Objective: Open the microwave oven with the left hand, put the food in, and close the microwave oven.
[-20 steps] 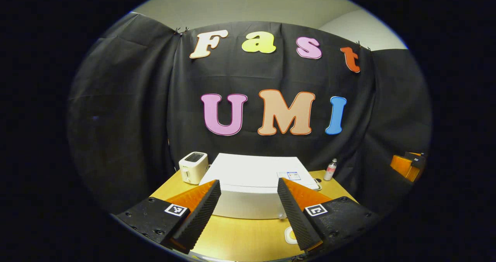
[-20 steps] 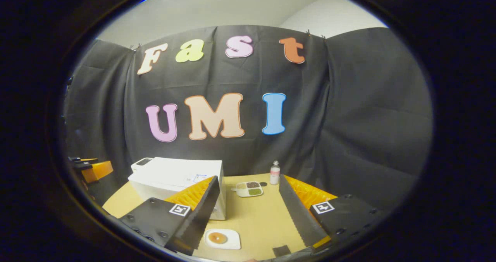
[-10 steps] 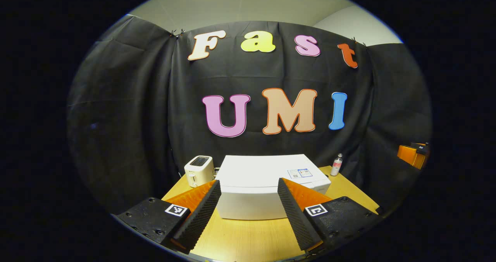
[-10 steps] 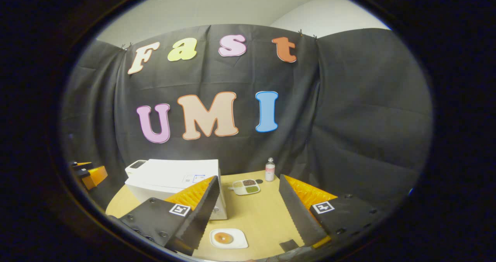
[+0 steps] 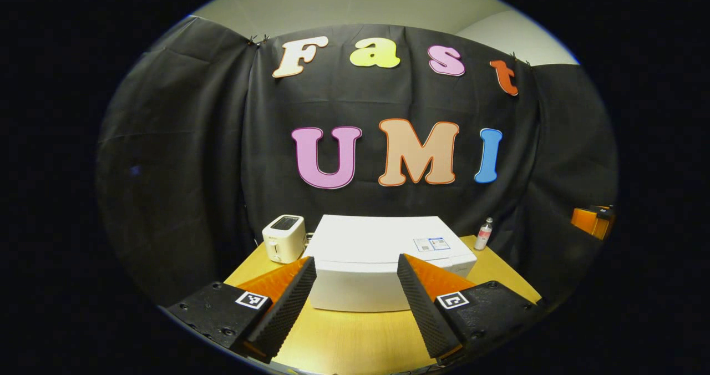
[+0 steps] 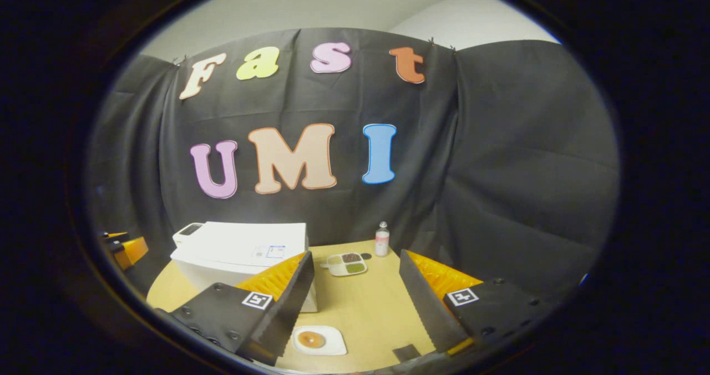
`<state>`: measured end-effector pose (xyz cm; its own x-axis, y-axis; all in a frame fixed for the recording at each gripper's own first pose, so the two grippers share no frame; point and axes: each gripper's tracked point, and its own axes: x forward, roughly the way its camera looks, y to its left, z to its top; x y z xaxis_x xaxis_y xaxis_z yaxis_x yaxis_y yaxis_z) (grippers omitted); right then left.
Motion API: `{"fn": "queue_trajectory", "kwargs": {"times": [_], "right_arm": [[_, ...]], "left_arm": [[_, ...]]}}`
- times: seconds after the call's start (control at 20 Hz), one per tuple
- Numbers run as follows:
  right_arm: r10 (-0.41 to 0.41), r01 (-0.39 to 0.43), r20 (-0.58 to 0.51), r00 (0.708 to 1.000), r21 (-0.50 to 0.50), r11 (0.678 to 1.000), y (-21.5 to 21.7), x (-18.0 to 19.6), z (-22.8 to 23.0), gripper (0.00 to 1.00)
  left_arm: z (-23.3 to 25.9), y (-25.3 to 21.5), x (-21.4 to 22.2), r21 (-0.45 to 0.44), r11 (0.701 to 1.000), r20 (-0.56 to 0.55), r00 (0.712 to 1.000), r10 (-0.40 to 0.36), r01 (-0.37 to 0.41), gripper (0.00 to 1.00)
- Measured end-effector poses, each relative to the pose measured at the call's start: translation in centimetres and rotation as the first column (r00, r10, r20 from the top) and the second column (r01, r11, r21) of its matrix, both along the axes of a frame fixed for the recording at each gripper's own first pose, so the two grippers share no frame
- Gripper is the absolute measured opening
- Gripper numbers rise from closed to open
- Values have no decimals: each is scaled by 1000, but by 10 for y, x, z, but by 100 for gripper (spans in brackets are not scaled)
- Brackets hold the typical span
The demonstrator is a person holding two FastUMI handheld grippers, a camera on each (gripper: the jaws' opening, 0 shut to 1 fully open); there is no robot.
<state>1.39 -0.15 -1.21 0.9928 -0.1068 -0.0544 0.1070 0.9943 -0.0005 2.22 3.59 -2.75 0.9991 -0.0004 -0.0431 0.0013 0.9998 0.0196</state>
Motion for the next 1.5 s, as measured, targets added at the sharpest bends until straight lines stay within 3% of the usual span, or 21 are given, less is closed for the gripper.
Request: {"fn": "queue_trajectory", "kwargs": {"times": [0.25, 0.3, 0.35, 0.5, 0.55, 0.6, 0.75, 0.8, 1.2, 1.3, 1.4, 1.5], "right_arm": [[-13, 14, -17, 1000, 28, 1000, -31, 20, -3, 92], [-17, 18, -23, 1000, 31, 999, -39, 22, -6, 98], [-24, 25, -31, 999, 33, 999, -46, 24, -8, 92], [-41, 43, -43, 998, 34, 999, -64, 31, -12, 92], [-49, 50, -44, 998, 33, 998, -70, 33, -12, 98], [-56, 57, -45, 997, 33, 998, -75, 35, -13, 92], [-56, 58, -46, 997, 44, 997, -83, 39, -10, 92], [-57, 59, -44, 997, 43, 997, -86, 40, -8, 98], [-102, 104, -68, 993, 26, 994, -115, 45, -13, 98], [-108, 111, -70, 992, 31, 993, -121, 46, -13, 98], [-114, 116, -75, 991, 33, 993, -126, 49, -14, 98], [-122, 124, -79, 989, 25, 992, -131, 50, -15, 98]], "left_arm": [[-46, -28, 10, -33, 999, -115, 993, -34, 30, 95], [-55, -34, 12, -30, 999, -133, 990, -41, 37, 95], [-66, -42, 14, -26, 999, -151, 987, -50, 46, 95], [-91, -63, 22, -22, 997, -190, 978, -82, 79, 96], [-100, -70, 23, -18, 996, -204, 975, -90, 88, 96], [-109, -76, 27, -13, 995, -219, 971, -98, 98, 96], [-137, -97, 38, -38, 990, -262, 955, -142, 137, 96], [-146, -105, 42, -53, 987, -279, 947, -159, 151, 96], [-209, -150, 81, -68, 970, -373, 896, -240, 232, 93], [-222, -160, 89, -67, 967, -390, 886, -252, 246, 89], [-234, -166, 96, -56, 966, -412, 876, -251, 251, 94], [-243, -171, 103, -45, 967, -426, 871, -245, 250, 88]]}}
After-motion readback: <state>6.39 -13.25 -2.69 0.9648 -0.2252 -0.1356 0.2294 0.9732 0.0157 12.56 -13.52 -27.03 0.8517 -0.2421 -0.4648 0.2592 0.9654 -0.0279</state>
